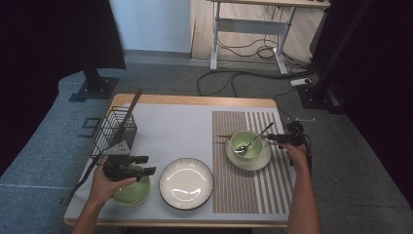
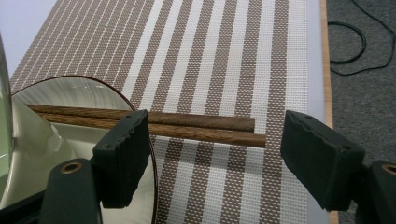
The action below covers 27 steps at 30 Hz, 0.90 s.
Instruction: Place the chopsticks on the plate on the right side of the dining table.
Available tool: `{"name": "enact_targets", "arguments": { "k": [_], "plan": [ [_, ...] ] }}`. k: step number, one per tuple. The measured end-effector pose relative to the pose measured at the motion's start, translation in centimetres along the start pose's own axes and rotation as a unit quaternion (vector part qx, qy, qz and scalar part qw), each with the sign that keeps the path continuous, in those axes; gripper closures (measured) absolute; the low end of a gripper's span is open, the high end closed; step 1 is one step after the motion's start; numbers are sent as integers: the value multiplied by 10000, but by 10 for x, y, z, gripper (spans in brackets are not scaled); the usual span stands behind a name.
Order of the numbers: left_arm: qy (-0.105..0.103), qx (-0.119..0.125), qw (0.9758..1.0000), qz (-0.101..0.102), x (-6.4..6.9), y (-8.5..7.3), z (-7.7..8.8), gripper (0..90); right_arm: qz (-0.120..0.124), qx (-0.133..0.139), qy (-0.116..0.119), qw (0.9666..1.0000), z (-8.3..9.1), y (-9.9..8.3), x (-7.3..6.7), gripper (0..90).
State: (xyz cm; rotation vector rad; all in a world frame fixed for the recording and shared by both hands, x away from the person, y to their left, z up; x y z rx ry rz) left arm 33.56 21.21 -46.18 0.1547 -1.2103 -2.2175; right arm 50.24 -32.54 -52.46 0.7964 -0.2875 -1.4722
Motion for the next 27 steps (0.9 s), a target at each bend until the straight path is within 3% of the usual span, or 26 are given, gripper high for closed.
{"name": "enact_targets", "arguments": {
  "k": [13, 27],
  "plan": [
    [15, -6, 10000, 8, 1, 0, 0, 392, -86, -62, 246, 9996, -6, -1, 1, 245],
    [37, 58, 10000, 23, -1, 0, 4, 392, 11, -88, 279, 9996, -8, -1, -9, 258]
  ]
}}
Point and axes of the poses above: each handheld gripper's, and its own axes: z roughly backward along the jaws, y roughly out of its top, x roughly to its right, the point moved 5 cm from there along -z, roughly forward along the jaws, and after that the axes turned 4 degrees about -z, right-handed, at the moved point
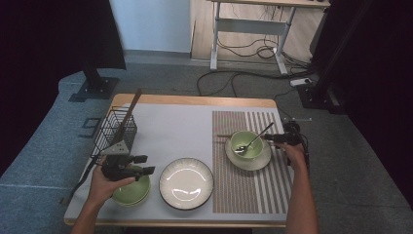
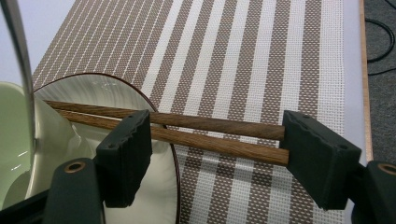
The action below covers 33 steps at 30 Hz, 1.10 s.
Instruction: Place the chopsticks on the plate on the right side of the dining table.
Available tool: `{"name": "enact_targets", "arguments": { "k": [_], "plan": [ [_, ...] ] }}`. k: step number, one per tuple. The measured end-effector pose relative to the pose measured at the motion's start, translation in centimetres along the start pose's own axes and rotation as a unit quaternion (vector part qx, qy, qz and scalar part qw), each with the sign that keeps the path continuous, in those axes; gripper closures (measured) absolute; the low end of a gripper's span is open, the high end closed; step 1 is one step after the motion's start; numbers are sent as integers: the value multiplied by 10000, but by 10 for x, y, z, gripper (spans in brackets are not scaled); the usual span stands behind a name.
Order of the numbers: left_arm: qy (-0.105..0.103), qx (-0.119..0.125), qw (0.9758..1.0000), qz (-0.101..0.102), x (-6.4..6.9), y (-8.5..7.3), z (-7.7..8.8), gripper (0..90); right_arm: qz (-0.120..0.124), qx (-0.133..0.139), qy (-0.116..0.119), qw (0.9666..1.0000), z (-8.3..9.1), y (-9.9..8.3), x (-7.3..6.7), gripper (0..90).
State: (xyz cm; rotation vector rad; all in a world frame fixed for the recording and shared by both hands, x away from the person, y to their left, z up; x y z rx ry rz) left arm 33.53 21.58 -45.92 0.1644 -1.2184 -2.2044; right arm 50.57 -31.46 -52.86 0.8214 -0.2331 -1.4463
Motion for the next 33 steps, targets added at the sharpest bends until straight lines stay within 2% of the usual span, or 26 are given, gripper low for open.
{"name": "enact_targets", "arguments": {
  "k": [25, 33],
  "plan": [
    [-14, -13, 10000, 14, -1, 0, 0, 392, 68, -11, 50, 10000, -4, 0, -6, 260],
    [-16, 5, 10000, 20, -1, 0, 0, 392, 31, 107, -9, 9999, 3, 1, -3, 258]
  ]
}}
Point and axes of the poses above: each handheld gripper's, and its own axes: z roughly backward along the jaws, y roughly out of its top, x roughly to its right, the point moved 5 cm from there along -z, roughly forward along the jaws, and after that the axes turned 4 degrees about -z, right-handed, at the moved point
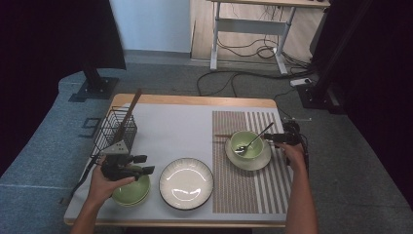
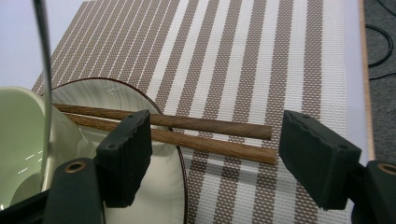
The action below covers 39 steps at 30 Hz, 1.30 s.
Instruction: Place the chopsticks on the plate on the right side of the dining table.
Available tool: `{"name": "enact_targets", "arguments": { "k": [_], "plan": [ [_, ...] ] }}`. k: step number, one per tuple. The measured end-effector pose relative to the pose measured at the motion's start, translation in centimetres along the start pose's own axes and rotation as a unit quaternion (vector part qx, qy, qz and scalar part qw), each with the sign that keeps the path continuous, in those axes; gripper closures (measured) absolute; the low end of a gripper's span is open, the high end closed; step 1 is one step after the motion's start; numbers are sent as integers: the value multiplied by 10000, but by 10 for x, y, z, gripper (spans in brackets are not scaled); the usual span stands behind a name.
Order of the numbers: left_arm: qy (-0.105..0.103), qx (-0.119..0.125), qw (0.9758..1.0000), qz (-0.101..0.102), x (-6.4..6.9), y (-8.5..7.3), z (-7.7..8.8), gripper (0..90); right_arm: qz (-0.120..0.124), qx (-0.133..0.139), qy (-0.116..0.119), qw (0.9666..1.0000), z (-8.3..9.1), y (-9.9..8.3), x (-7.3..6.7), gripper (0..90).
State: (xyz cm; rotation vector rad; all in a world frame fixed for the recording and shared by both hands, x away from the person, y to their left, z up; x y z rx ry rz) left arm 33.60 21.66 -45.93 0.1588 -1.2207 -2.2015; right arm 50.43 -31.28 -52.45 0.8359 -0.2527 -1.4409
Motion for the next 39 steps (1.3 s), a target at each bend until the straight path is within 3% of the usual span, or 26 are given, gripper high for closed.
{"name": "enact_targets", "arguments": {
  "k": [16, 24, 39],
  "plan": [
    [-59, 60, 10000, 1, 0, 2, 2, 392, 193, 182, -117, 9996, 29, -5, -8, 254],
    [-70, 81, 9999, 2, 0, 3, 3, 392, 405, 273, -16, 9988, 40, -12, -20, 253],
    [-90, 107, 9999, -27, 2, 3, 6, 391, 507, 487, 167, 9974, 58, -32, -36, 250]
  ]
}}
Point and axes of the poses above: each handheld gripper's, and its own axes: z roughly backward along the jaws, y roughly out of its top, x roughly to its right, the point moved 5 cm from there along -z, roughly forward along the jaws, and after that the axes turned 4 degrees about -z, right-handed, at the moved point
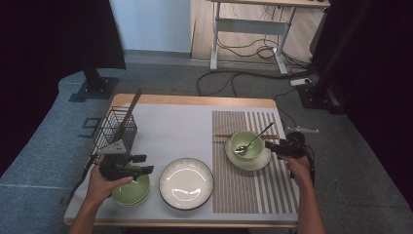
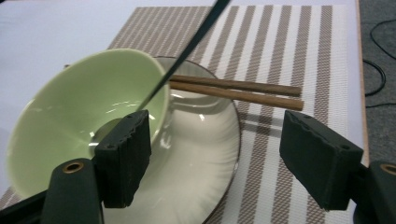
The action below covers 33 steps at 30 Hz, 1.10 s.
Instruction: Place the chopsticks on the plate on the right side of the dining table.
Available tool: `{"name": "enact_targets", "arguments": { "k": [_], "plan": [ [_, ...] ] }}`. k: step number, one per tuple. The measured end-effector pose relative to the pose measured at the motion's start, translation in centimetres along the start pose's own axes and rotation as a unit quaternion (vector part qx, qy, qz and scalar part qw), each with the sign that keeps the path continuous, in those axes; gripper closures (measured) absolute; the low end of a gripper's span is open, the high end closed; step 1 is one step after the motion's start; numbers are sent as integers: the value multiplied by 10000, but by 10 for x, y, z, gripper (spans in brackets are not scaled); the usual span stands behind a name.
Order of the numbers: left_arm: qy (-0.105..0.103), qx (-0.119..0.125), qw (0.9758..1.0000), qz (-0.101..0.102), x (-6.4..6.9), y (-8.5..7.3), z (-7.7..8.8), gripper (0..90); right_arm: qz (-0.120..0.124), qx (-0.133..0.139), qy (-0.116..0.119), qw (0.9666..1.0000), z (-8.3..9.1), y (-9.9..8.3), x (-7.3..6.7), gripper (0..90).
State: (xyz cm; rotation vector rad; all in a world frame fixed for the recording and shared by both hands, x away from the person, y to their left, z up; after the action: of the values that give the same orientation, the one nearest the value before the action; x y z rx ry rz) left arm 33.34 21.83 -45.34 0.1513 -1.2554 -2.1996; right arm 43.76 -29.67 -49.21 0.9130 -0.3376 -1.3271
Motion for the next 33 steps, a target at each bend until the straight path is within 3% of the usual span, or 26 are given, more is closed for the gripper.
{"name": "enact_targets", "arguments": {
  "k": [13, 27, 33],
  "plan": [
    [10, 18, 10000, -18, 2, 1, 1, 391, 260, 293, 319, 9987, 17, -21, -29, 251],
    [18, 11, 10000, -29, 3, 0, 2, 390, 551, 265, 494, 9969, 27, -52, -48, 251],
    [21, -5, 10000, -30, 3, 0, 1, 390, 680, 235, 672, 9951, 31, -68, -56, 250]
  ]
}}
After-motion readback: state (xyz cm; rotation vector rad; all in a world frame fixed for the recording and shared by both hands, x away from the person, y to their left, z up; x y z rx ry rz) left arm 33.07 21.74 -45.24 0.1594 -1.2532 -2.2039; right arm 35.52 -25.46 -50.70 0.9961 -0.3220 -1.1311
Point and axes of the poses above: each handheld gripper's, and its own axes: z roughly backward along the jaws, y roughly out of its top, x roughly to its right, the point moved 5 cm from there along -z, roughly forward along the jaws, and after that the axes turned 4 degrees about -z, right-handed, at the moved point
